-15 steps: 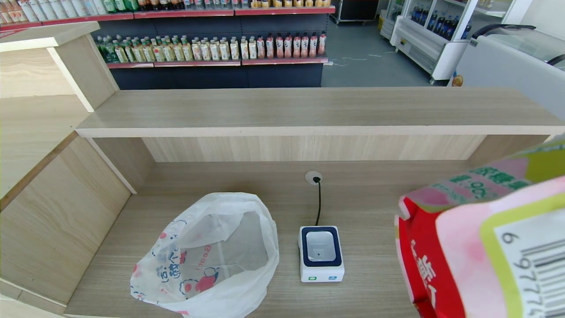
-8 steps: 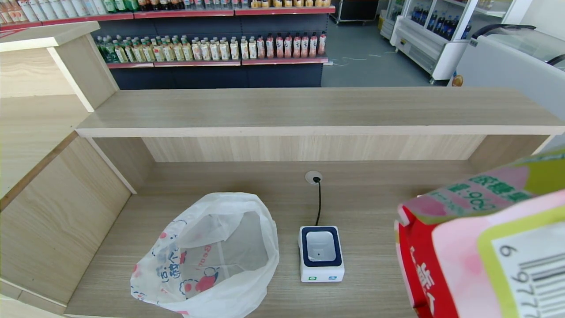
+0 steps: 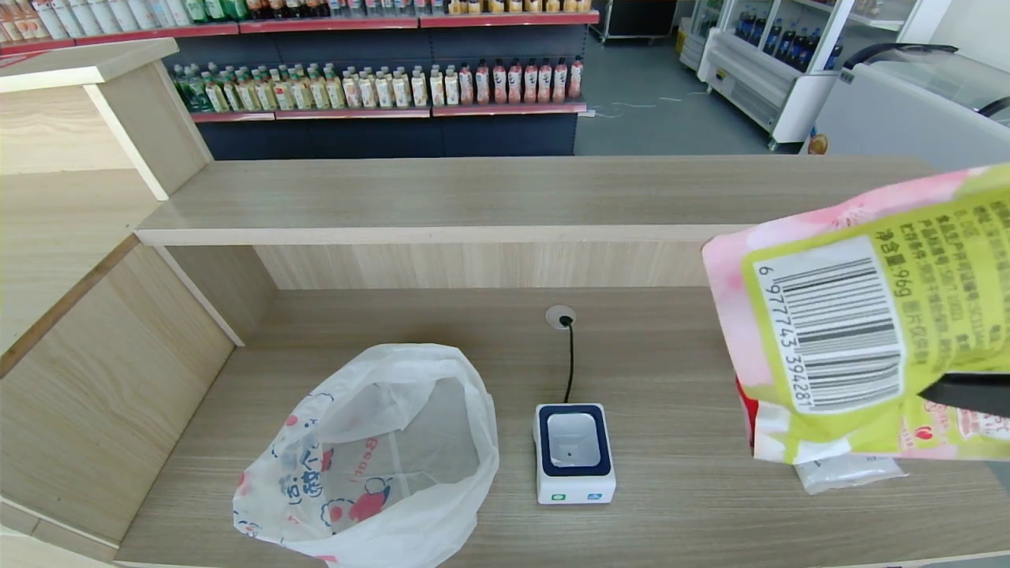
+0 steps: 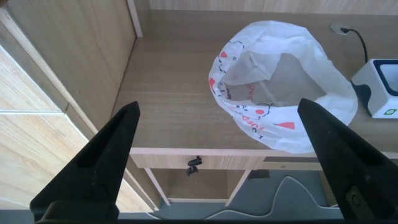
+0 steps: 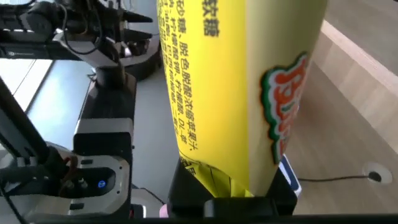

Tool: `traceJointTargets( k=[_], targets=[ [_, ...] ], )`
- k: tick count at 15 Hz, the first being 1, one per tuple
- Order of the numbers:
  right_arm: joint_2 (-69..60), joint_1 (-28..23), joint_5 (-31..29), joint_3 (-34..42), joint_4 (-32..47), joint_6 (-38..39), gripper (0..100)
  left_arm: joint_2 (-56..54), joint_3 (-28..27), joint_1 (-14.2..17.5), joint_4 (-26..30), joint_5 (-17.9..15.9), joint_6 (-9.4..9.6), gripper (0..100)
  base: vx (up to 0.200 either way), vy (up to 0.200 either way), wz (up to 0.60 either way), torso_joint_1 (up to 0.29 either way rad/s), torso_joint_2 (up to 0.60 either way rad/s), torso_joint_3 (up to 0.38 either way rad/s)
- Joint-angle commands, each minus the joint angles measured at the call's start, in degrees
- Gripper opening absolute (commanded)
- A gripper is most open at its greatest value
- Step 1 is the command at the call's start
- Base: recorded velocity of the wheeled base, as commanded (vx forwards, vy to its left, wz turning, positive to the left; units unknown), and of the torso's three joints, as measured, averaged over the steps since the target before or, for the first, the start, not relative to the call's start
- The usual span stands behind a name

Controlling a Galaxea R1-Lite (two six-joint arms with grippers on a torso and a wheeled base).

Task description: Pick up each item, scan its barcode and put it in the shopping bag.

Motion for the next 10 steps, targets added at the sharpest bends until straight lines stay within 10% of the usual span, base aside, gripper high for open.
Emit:
traceJointTargets(
  k=[1,10],
  targets=[
    [-5.2,-11.7,-6.7,3.3,4.0,6.5,0,0.0,0.0,0.0,0.0,0.0,-0.04,100,0.0,0.0,0.0,0.0,0.0,0.0],
    [-6.5,-16.2,-23.1,9.2,14.9,8.3,0,0.0,0.0,0.0,0.0,0.0,-0.04,100,0.0,0.0,0.0,0.0,0.0,0.0]
  ],
)
